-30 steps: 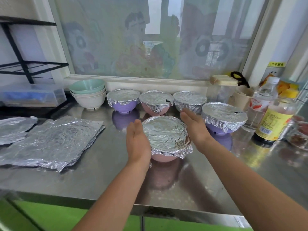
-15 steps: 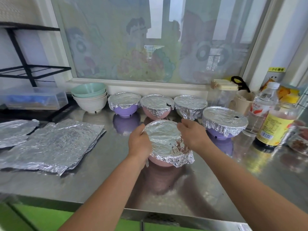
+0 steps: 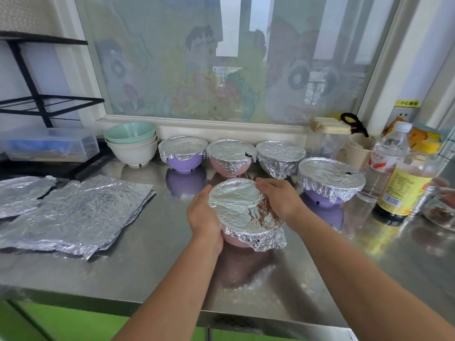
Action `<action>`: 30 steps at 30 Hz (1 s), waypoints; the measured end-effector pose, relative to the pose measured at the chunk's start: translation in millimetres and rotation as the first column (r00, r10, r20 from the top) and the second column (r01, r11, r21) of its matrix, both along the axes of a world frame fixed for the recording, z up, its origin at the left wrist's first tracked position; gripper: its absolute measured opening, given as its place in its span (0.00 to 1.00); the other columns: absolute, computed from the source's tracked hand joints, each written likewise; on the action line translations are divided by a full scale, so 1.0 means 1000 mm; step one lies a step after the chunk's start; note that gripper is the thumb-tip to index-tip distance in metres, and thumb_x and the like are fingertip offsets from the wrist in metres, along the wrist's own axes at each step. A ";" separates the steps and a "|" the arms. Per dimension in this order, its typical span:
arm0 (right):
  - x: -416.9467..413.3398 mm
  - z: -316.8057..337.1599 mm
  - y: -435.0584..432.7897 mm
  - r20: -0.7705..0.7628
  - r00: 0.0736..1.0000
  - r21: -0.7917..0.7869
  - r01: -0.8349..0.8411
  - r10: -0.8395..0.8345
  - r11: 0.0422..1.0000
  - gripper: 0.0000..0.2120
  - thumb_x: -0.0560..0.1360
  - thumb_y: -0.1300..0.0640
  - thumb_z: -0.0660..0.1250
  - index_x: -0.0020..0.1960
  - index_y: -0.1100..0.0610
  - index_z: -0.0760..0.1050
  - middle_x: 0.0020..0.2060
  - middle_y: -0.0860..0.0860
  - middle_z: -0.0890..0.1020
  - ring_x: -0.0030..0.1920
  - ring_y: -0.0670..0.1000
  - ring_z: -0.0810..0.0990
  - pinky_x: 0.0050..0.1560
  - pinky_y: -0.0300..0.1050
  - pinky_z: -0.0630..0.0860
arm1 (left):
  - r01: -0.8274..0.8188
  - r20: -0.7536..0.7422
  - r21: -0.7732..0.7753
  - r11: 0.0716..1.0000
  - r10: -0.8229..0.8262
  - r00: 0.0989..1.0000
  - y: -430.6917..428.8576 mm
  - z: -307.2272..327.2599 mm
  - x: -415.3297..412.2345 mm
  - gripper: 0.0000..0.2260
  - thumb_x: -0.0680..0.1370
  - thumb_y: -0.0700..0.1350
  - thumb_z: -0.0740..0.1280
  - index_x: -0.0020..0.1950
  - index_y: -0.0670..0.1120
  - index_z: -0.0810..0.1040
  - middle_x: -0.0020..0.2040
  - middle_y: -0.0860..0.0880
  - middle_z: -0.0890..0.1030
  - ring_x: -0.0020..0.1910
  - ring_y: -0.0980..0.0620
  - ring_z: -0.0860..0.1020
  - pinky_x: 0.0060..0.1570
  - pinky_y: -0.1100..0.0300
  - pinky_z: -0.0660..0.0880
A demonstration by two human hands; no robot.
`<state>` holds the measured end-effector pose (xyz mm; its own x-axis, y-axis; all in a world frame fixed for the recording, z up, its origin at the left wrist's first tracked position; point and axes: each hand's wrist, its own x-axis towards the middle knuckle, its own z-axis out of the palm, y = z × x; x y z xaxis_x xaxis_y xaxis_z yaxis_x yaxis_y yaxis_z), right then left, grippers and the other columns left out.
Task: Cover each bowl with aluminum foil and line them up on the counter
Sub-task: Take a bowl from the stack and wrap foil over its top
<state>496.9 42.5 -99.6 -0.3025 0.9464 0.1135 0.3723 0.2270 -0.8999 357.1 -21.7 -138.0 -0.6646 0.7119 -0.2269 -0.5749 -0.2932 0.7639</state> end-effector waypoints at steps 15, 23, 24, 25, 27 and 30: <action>-0.016 -0.049 -0.033 -0.835 0.440 -0.286 0.167 -0.331 0.944 0.16 0.75 0.45 0.66 0.54 0.55 0.81 0.51 0.52 0.83 0.55 0.52 0.81 0.62 0.52 0.74 | -0.099 -0.634 -0.120 0.988 0.000 0.773 -0.019 -0.020 0.019 0.34 0.72 0.68 0.56 0.68 0.46 0.74 0.67 0.48 0.76 0.68 0.51 0.71 0.70 0.48 0.65; -0.005 -0.048 -0.031 -0.767 0.571 -0.214 0.202 -0.293 0.956 0.17 0.80 0.53 0.61 0.64 0.60 0.77 0.57 0.51 0.81 0.62 0.53 0.77 0.68 0.50 0.69 | -0.063 -0.728 -0.179 0.982 -0.089 0.679 -0.037 -0.005 0.012 0.33 0.79 0.65 0.53 0.76 0.45 0.61 0.76 0.48 0.64 0.75 0.51 0.61 0.74 0.52 0.57; 0.002 -0.044 -0.030 -0.776 0.573 -0.191 0.183 -0.263 0.964 0.18 0.81 0.52 0.59 0.67 0.59 0.74 0.61 0.51 0.80 0.65 0.52 0.76 0.69 0.49 0.68 | -0.020 -0.745 -0.176 0.984 -0.120 0.656 -0.042 -0.001 0.010 0.37 0.76 0.69 0.54 0.78 0.48 0.57 0.78 0.51 0.59 0.76 0.54 0.58 0.75 0.53 0.55; 0.009 -0.039 -0.028 -0.784 0.569 -0.188 0.161 -0.247 0.969 0.20 0.83 0.51 0.57 0.71 0.59 0.71 0.65 0.52 0.77 0.68 0.51 0.74 0.70 0.47 0.68 | 0.026 -0.791 -0.164 0.986 -0.147 0.594 -0.048 0.001 0.007 0.42 0.72 0.73 0.57 0.79 0.51 0.52 0.78 0.54 0.55 0.77 0.57 0.54 0.76 0.54 0.53; 0.020 -0.034 -0.019 -0.777 0.597 -0.148 0.133 -0.199 0.980 0.23 0.83 0.48 0.54 0.74 0.58 0.65 0.70 0.51 0.72 0.71 0.48 0.70 0.71 0.43 0.66 | 0.065 -0.923 -0.208 0.976 -0.218 0.316 -0.058 0.004 0.004 0.54 0.62 0.76 0.62 0.79 0.53 0.45 0.78 0.56 0.48 0.77 0.59 0.46 0.75 0.58 0.48; 0.012 -0.034 -0.017 -0.697 0.712 -0.111 0.006 -0.082 0.994 0.27 0.74 0.35 0.60 0.68 0.48 0.72 0.65 0.45 0.77 0.67 0.44 0.74 0.71 0.48 0.65 | 0.027 -0.963 -0.267 0.963 -0.268 0.037 -0.063 0.002 0.007 0.65 0.52 0.75 0.70 0.78 0.54 0.39 0.78 0.52 0.38 0.77 0.58 0.38 0.72 0.61 0.44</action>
